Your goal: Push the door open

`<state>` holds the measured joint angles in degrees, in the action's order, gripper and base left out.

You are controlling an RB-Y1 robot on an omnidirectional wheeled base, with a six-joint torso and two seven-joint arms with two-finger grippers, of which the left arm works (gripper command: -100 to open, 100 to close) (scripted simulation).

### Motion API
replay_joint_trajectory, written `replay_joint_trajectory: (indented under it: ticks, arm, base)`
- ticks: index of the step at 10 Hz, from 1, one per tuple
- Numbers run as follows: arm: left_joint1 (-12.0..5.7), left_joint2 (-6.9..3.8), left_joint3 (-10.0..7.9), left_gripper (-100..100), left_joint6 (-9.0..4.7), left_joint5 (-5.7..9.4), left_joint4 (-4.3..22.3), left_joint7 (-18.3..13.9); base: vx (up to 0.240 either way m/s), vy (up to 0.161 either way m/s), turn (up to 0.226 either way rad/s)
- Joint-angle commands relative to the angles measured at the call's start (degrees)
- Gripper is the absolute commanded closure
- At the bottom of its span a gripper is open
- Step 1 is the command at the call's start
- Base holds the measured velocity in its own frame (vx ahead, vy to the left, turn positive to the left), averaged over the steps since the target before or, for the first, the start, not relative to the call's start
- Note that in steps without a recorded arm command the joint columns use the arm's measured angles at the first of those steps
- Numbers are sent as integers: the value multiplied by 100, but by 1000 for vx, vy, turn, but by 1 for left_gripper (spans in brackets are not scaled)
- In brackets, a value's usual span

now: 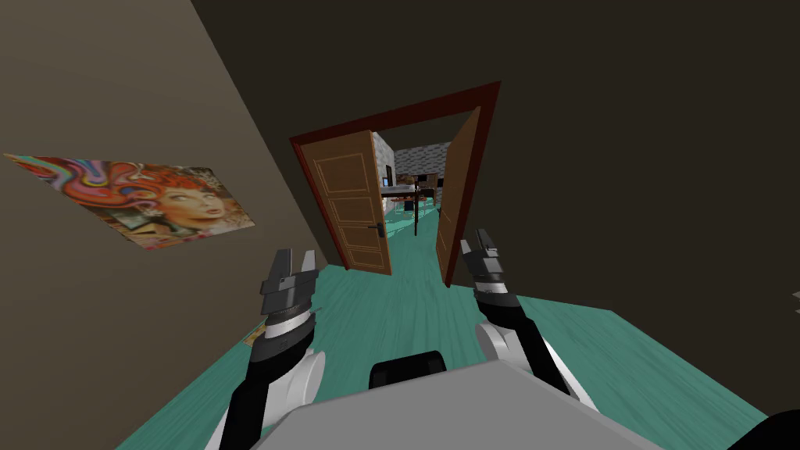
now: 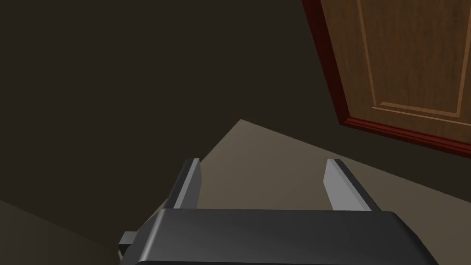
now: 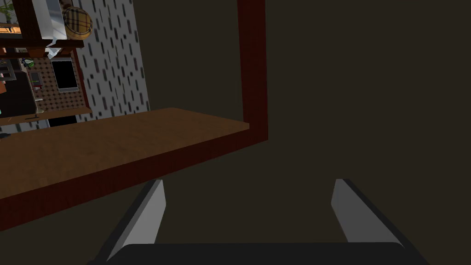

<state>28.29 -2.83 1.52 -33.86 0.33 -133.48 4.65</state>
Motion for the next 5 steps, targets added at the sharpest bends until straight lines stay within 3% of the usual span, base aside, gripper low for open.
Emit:
replay_joint_trajectory:
  ticks: [1, 5]
  arm:
    - [-109, -22, 10, -100, 16, -1, 184, -20]
    - [-392, -69, 36, -100, 57, -2, 663, -73]
  base:
    - [42, 6, -9]
    - [88, 39, -11]
